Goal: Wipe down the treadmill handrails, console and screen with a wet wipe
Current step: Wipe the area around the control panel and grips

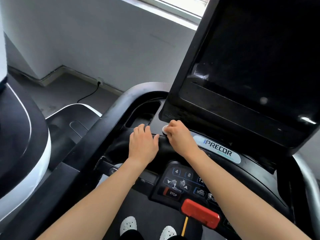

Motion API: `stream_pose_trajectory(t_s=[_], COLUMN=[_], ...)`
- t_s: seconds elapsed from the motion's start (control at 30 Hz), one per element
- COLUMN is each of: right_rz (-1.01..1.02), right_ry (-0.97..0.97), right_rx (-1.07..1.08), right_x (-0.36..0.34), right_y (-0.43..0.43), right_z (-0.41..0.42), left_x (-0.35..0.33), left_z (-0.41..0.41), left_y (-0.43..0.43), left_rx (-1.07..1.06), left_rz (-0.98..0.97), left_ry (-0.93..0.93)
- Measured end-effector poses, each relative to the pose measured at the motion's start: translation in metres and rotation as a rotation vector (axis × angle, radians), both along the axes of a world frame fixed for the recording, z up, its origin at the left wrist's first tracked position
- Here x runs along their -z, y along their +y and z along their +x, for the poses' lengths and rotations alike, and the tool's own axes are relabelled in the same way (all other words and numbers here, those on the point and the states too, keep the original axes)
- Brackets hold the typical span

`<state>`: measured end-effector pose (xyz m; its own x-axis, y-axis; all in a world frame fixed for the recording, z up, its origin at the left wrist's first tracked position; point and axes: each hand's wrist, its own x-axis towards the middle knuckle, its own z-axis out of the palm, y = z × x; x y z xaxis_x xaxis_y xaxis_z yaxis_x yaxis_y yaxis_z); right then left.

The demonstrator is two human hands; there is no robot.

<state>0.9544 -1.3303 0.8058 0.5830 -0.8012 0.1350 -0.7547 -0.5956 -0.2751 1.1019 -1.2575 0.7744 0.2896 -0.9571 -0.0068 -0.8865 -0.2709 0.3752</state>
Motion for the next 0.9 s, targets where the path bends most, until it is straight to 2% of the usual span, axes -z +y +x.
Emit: stream_pose_trajectory(t_s=[0.07, 0.23, 0.33, 0.5, 0.57, 0.7, 0.77, 0.9], right_rz=[-0.036, -0.149, -0.160, -0.021, -0.053, -0.144, -0.155, -0.064], right_ry=[0.033, 0.016, -0.016, 0.071, 0.089, 0.034, 0.009, 0.065], right_rx=[-0.029, 0.185, 0.080, -0.218, -0.206, 0.051, 0.099, -0.138], right_x=[0.002, 0.010, 0.013, 0.022, 0.020, 0.020, 0.023, 0.029], right_y=[-0.005, -0.019, -0.011, -0.003, -0.013, -0.026, -0.020, -0.009], right_z=[-0.002, -0.006, 0.020, 0.049, 0.042, 0.030, 0.037, 0.052], left_x=[-0.001, 0.003, 0.006, 0.008, 0.010, 0.014, 0.016, 0.018], left_z=[0.005, 0.015, 0.019, 0.035, 0.038, 0.036, 0.036, 0.037], left_y=[0.005, 0.013, 0.015, 0.018, 0.018, 0.020, 0.019, 0.020], left_rx=[-0.032, -0.007, 0.027, 0.093, 0.111, 0.113, 0.108, 0.111], left_rz=[0.011, 0.007, 0.006, -0.015, 0.001, 0.023, 0.026, 0.034], left_ry=[-0.018, 0.011, 0.036, 0.014, -0.009, 0.017, 0.034, 0.051])
